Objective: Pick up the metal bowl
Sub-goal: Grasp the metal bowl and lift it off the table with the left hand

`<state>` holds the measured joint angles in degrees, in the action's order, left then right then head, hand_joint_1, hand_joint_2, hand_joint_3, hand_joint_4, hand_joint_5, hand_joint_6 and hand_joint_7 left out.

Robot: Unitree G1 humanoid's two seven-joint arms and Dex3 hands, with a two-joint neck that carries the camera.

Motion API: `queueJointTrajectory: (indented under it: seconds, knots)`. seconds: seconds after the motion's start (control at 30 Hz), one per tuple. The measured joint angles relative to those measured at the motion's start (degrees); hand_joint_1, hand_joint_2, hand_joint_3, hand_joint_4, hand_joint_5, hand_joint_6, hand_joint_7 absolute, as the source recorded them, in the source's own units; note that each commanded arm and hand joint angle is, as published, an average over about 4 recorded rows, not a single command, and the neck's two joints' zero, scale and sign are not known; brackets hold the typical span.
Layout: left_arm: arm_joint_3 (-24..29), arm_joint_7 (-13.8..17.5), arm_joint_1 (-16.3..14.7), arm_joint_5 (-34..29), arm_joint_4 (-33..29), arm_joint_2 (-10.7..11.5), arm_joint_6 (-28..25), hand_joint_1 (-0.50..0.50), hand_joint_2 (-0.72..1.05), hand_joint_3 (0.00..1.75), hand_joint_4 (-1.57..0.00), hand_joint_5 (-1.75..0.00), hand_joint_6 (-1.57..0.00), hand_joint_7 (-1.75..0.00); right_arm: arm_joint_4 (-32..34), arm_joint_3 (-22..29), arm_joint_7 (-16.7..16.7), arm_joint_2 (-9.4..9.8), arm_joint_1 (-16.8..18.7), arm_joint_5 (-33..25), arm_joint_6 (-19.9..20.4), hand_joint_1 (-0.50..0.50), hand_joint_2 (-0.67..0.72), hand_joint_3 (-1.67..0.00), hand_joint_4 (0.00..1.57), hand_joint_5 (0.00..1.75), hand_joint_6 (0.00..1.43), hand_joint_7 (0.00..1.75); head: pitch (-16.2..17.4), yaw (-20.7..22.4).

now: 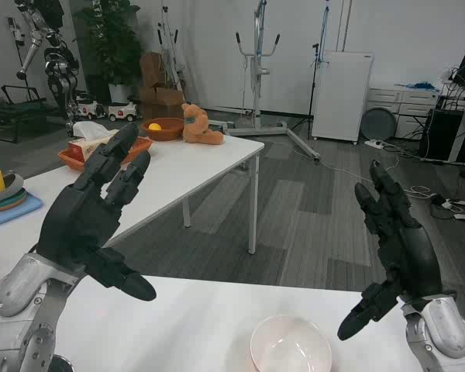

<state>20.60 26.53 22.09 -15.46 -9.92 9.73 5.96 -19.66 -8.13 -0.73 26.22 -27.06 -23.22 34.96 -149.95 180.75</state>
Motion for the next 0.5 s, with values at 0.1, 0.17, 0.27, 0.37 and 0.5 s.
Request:
queueJointTrajectory:
  seconds: [0.1, 0.17, 0.27, 0.37, 0.5]
  knots:
    - [-1.0, -4.3, 0.4, 1.1, 3.6, -0.1, 6.3, -0.50, -0.64, 0.02, 0.00, 0.00, 0.00, 0.00, 1.3, 0.1, -0.7, 0.00, 0.4, 0.5, 0.0, -0.46, 0.66, 0.00, 0.00, 0.00, 0.00, 0.00, 5.6, -3.7]
    - [-1.9, -9.7, 0.6, 2.2, 8.0, -0.1, 13.6, -0.50, -0.64, 0.00, 0.00, 0.00, 0.00, 0.00, 3.1, 0.4, -1.5, -0.01, 0.7, 1.0, 0.0, -0.46, 0.66, 0.00, 0.00, 0.00, 0.00, 0.00, 5.7, -3.7]
    - [-3.0, -17.4, 0.8, 3.7, 14.2, -0.3, 24.0, -0.50, -0.64, 0.00, 0.00, 0.00, 0.00, 0.00, 6.1, 1.1, -3.0, -0.01, 1.0, 1.4, 0.1, -0.46, 0.66, 0.00, 0.00, 0.00, 0.00, 0.00, 5.8, -3.6]
    - [-4.1, -25.1, 1.4, 4.9, 20.1, -0.5, 34.4, -0.50, -0.64, 0.00, 0.00, 0.00, 0.00, 0.00, 9.5, 2.5, -4.6, -0.02, 1.3, 1.7, 0.8, -0.46, 0.66, 0.00, 0.00, 0.00, 0.00, 0.00, 6.1, -3.4]
    - [-5.4, -36.3, 2.9, 6.0, 27.6, -1.0, 50.4, -0.50, -0.64, 0.00, 0.00, 0.00, 0.00, 0.00, 15.2, 6.1, -7.8, -0.04, 1.9, 1.9, 4.0, -0.46, 0.66, 0.00, 0.00, 0.00, 0.00, 0.00, 6.5, -3.2]
